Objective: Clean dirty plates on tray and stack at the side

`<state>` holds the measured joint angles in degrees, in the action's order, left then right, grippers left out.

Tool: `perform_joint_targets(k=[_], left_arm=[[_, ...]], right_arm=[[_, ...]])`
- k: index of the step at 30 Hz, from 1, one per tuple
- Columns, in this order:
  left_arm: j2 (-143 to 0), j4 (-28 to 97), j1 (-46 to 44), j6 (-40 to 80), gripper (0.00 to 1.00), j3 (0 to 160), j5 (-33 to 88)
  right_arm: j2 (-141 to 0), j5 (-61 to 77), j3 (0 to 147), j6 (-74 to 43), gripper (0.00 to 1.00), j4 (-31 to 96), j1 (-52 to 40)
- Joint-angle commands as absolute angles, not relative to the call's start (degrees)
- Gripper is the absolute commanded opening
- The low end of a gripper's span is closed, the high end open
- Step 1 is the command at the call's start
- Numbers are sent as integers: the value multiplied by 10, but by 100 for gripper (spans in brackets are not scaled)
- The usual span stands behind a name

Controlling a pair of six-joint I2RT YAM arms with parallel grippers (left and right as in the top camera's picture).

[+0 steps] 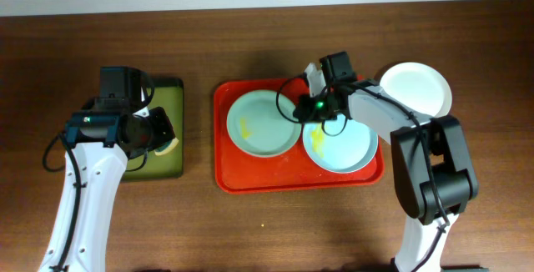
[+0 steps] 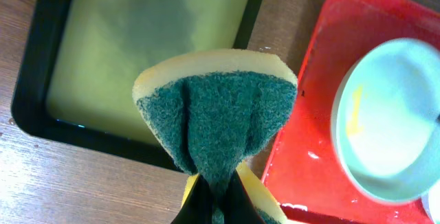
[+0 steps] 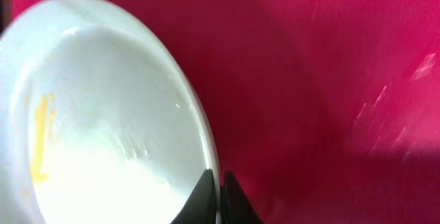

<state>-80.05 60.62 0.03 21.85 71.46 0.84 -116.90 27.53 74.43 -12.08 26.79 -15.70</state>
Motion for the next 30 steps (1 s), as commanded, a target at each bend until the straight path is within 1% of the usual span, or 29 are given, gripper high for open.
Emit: perform_joint_targets(k=[1,4,9,11,16,19,21,22,24,25,29,30], left_arm=[[-802,603,-7,209,0,713,22],[-802,596,-28,209,0,713,24],[-803,580,-91,209,0,713,26],[-807,571,-110,211,0,713,26],[-849,541,-144,237,0,713,27],[-890,515,-163,237,0,713,38],[-928,488,-180,237,0,713,72],[-945,475,-188,237,0,713,90],[-980,451,-205,237,0,713,103],[-994,442,-211,237,0,713,103],[-1045,416,-233,244,0,713,103],[-1057,413,-237,249,0,713,103]], right_arm=[[-1147,252,746,-130,4,313,-190],[-1147,201,746,-130,4,338,-223],[-1147,34,746,-180,4,345,-292],[-1147,-1,746,-192,4,345,-310],[-1147,23,746,-192,7,383,-315],[-1147,57,746,-191,16,381,-308],[-1147,85,746,-189,23,376,-303],[-1147,89,746,-189,24,376,-300],[-1147,89,746,-185,23,377,-298],[-1147,89,746,-185,20,377,-298],[-1147,112,746,-185,5,375,-298],[-1147,112,746,-185,4,374,-298]])
